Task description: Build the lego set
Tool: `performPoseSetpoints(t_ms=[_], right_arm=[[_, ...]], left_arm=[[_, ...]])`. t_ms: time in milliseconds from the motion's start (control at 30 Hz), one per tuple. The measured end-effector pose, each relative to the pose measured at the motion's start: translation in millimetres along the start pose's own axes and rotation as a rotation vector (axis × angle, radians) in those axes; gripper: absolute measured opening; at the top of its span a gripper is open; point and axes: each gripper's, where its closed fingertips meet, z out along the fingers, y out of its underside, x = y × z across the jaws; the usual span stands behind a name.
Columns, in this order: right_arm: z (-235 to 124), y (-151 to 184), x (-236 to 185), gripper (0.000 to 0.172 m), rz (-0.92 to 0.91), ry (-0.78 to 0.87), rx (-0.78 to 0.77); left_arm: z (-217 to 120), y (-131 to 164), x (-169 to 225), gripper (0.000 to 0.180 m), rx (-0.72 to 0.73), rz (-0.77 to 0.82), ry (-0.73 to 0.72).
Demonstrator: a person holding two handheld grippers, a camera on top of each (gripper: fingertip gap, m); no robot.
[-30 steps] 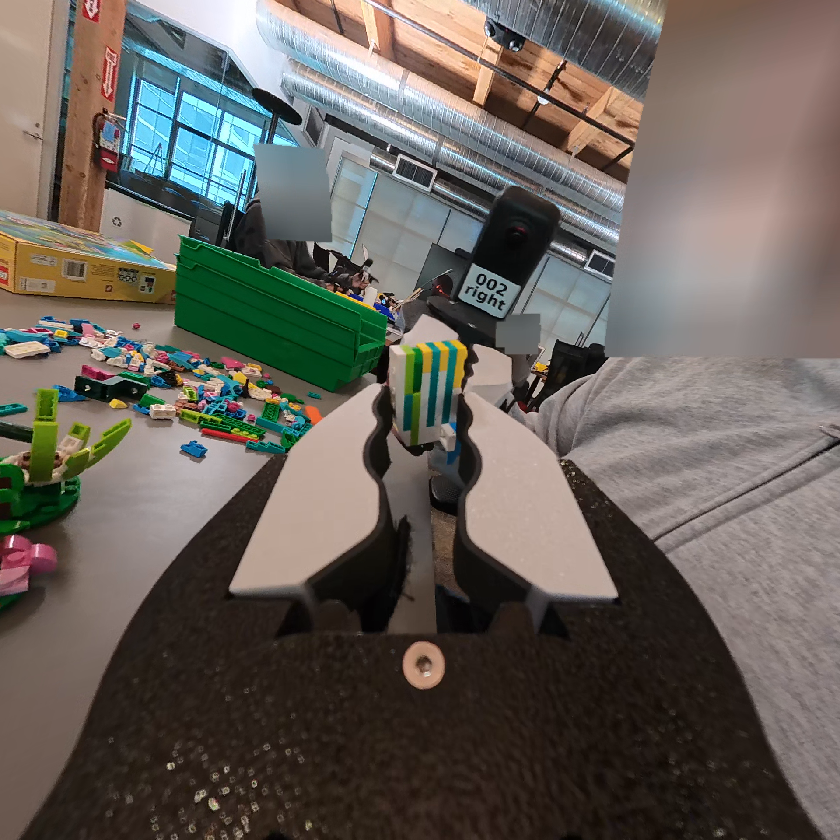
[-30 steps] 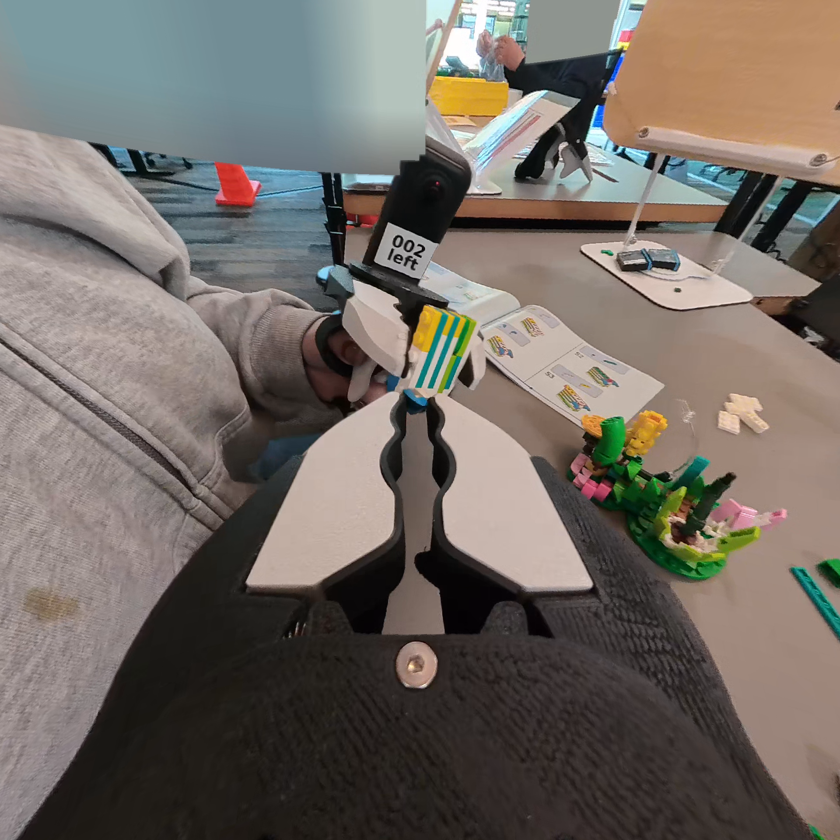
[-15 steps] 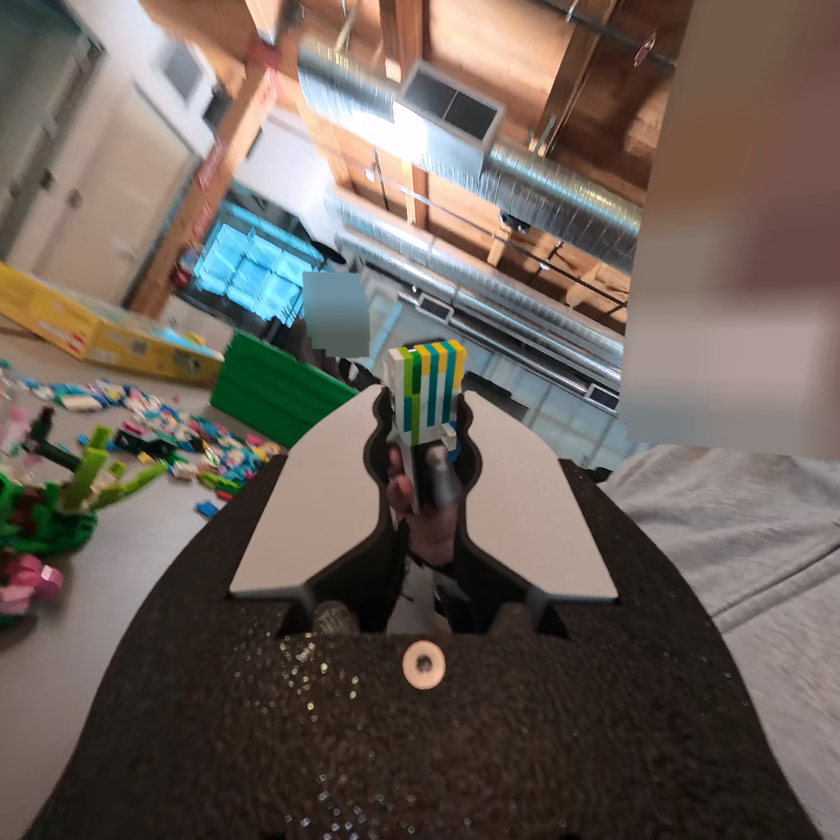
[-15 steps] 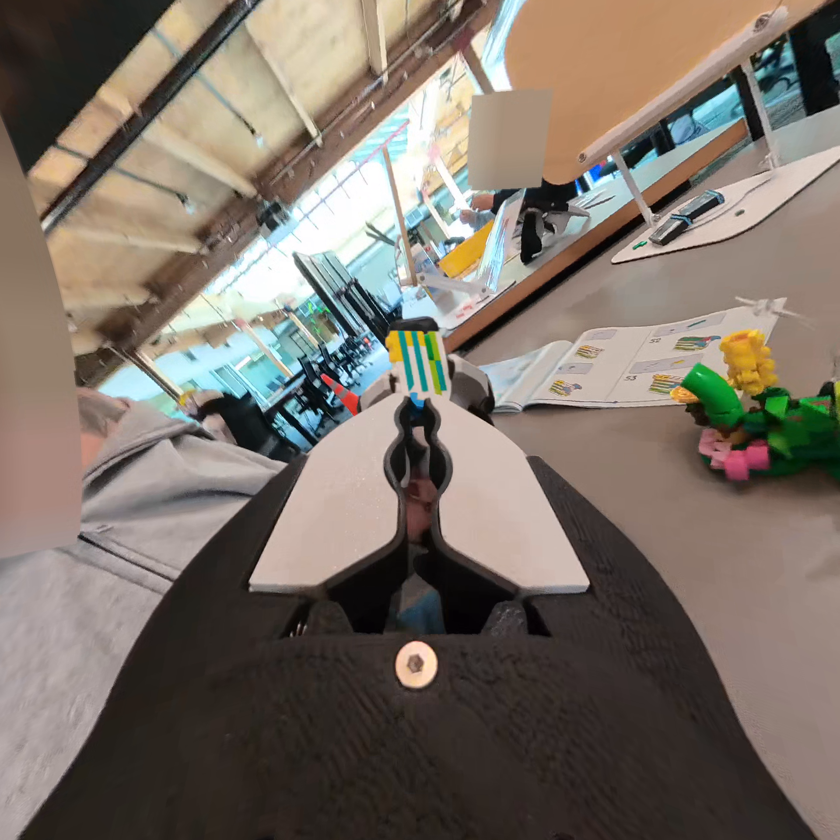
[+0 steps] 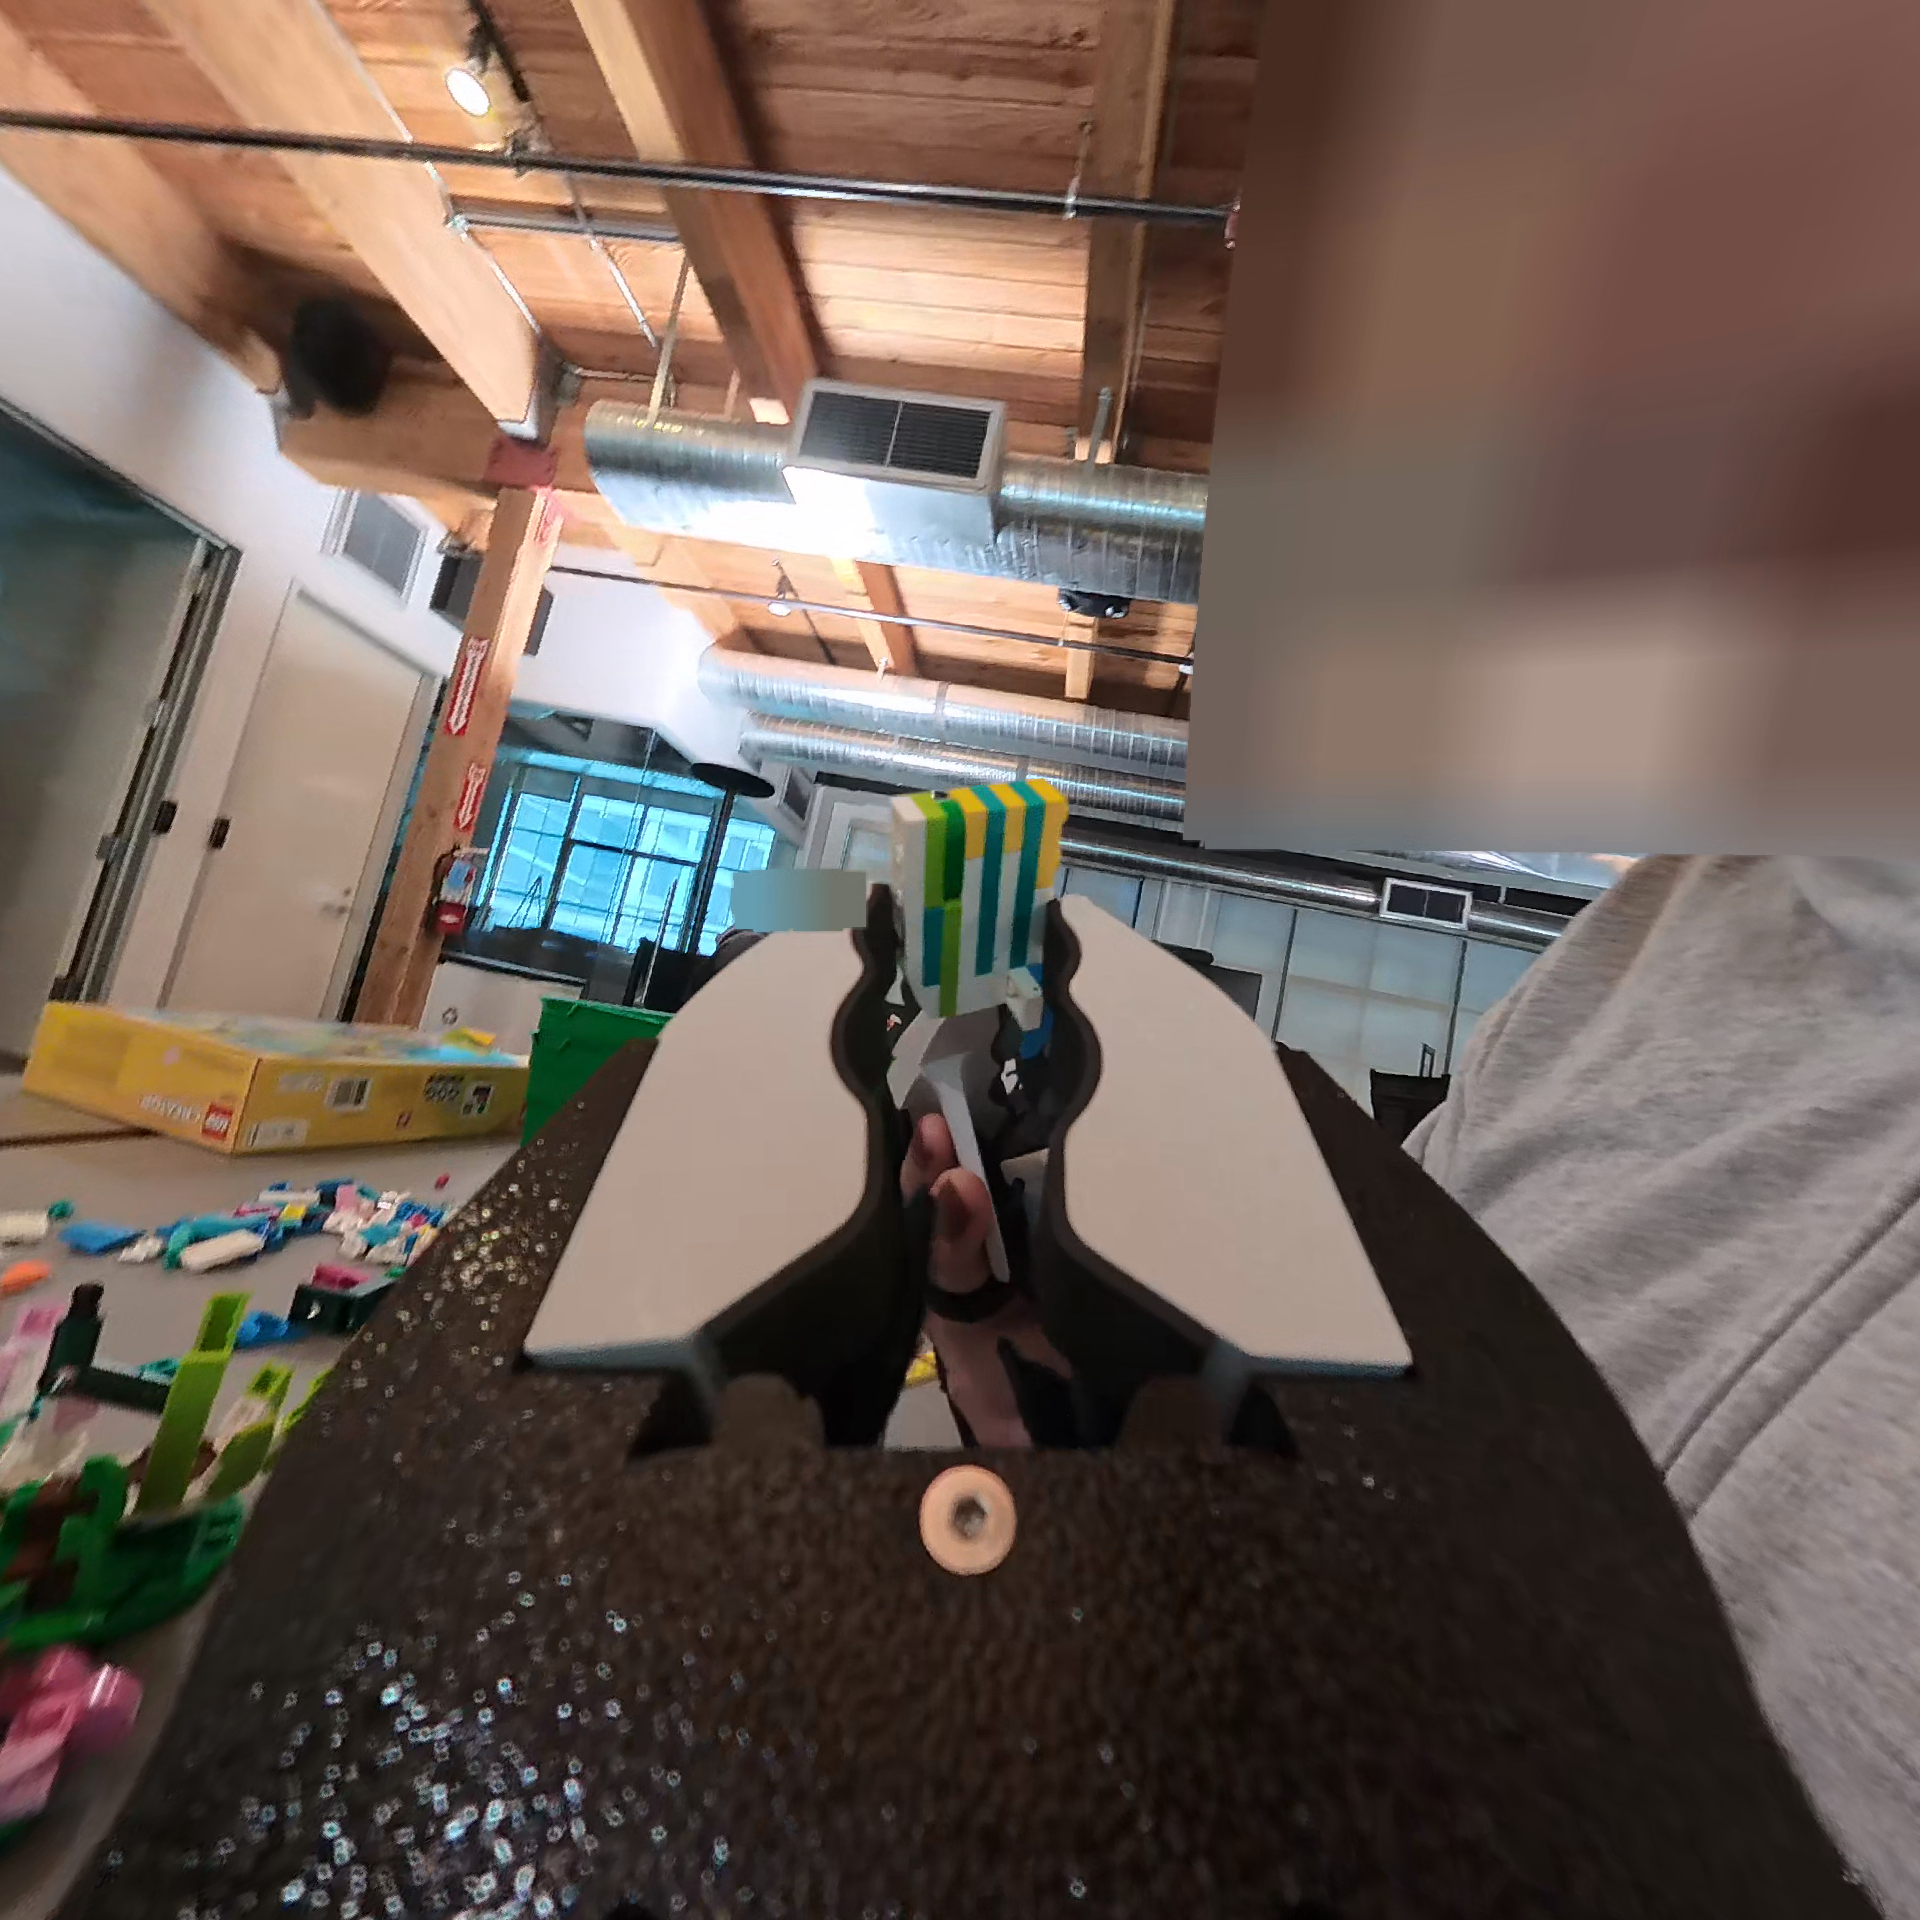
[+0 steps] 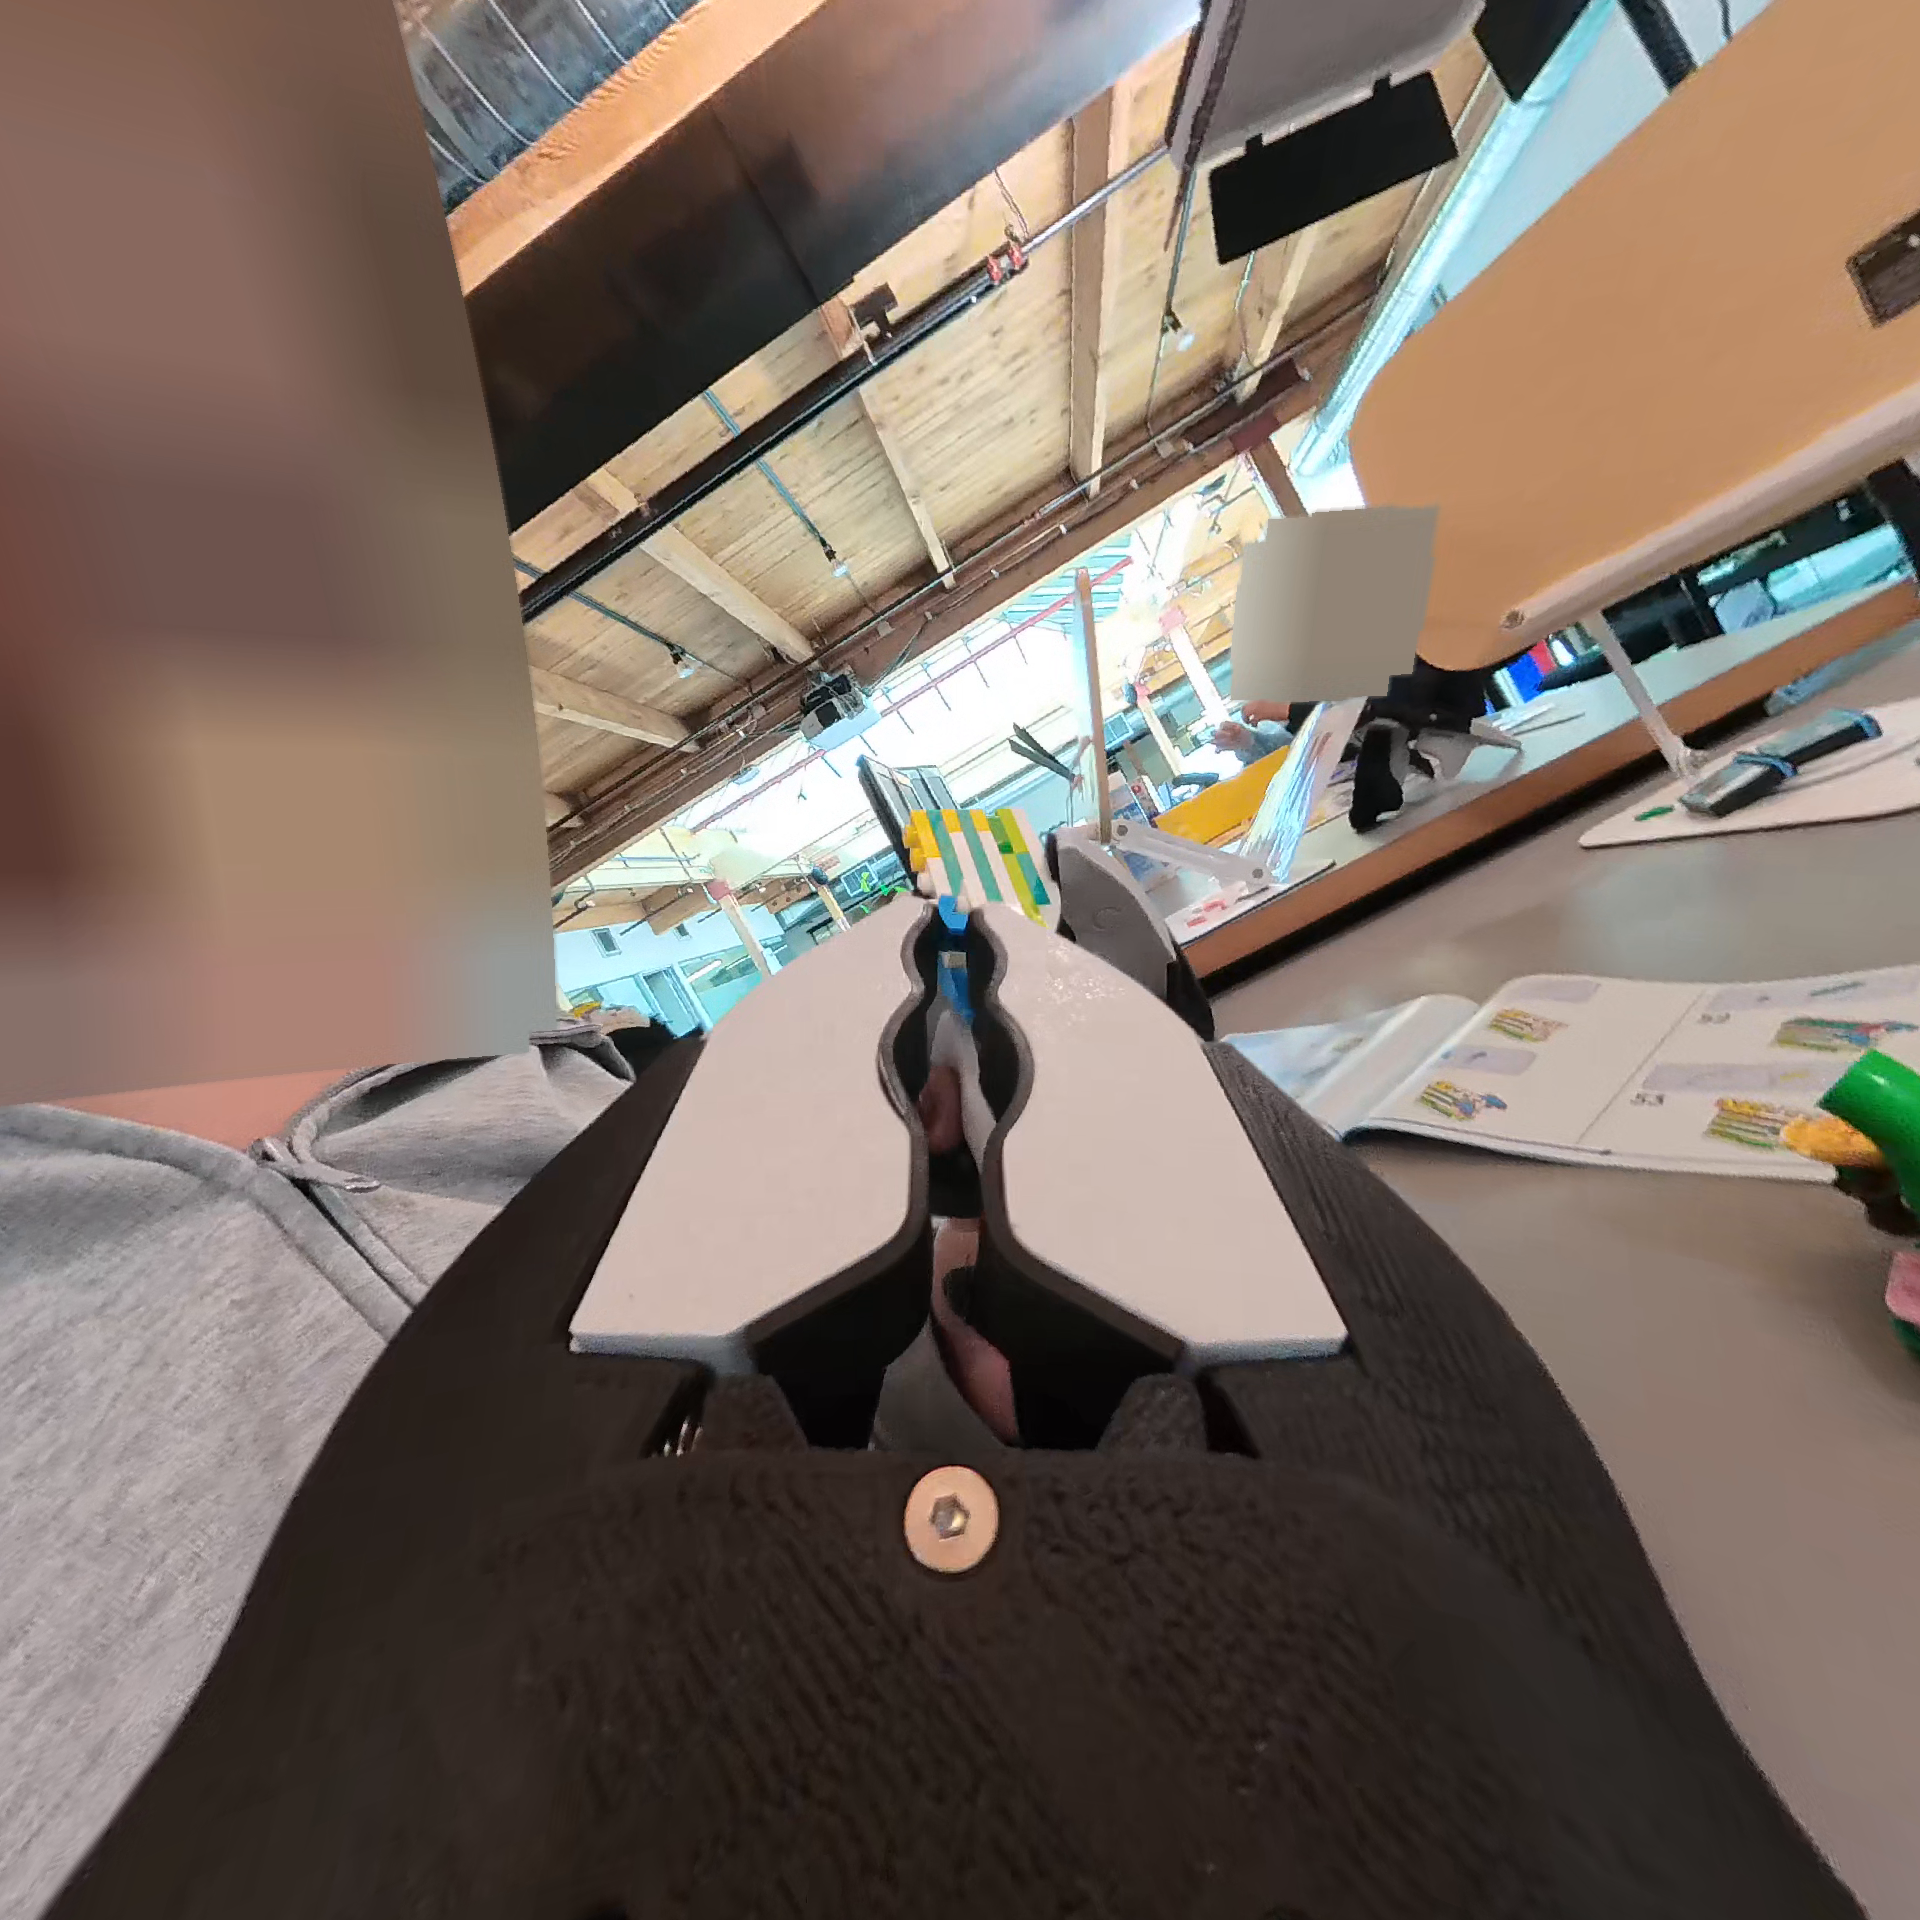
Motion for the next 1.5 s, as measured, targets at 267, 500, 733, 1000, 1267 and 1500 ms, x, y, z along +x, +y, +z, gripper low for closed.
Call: performPoseSetpoints(t_ms=[267, 500, 733, 1000, 1267, 1500], right_arm=[[4, -1, -9, 0.003, -0.068, -0.031, 0.027], [8, -4, -16, 0.004, -0.197, 0.011, 0.091], [13, -6, -19, 0.006, -0.293, 0.07, 0.151], [15, -7, -21, 0.008, -0.352, 0.105, 0.174], [16, -6, -25, 0.011, -0.397, 0.112, 0.155], [17, -3, -27, 0.011, -0.372, 0.072, 0.123]], left_arm=[[3, -5, 9, 0.027, 0.048, 0.004, 0.064], [5, -9, 15, 0.027, 0.081, 0.003, 0.104], [6, -13, 18, 0.027, 0.1, -0.004, 0.128], [7, -15, 21, 0.027, 0.111, -0.008, 0.151], [7, -14, 25, 0.026, 0.101, -0.007, 0.18], [5, -13, 28, 0.027, 0.099, -0.031, 0.213]])
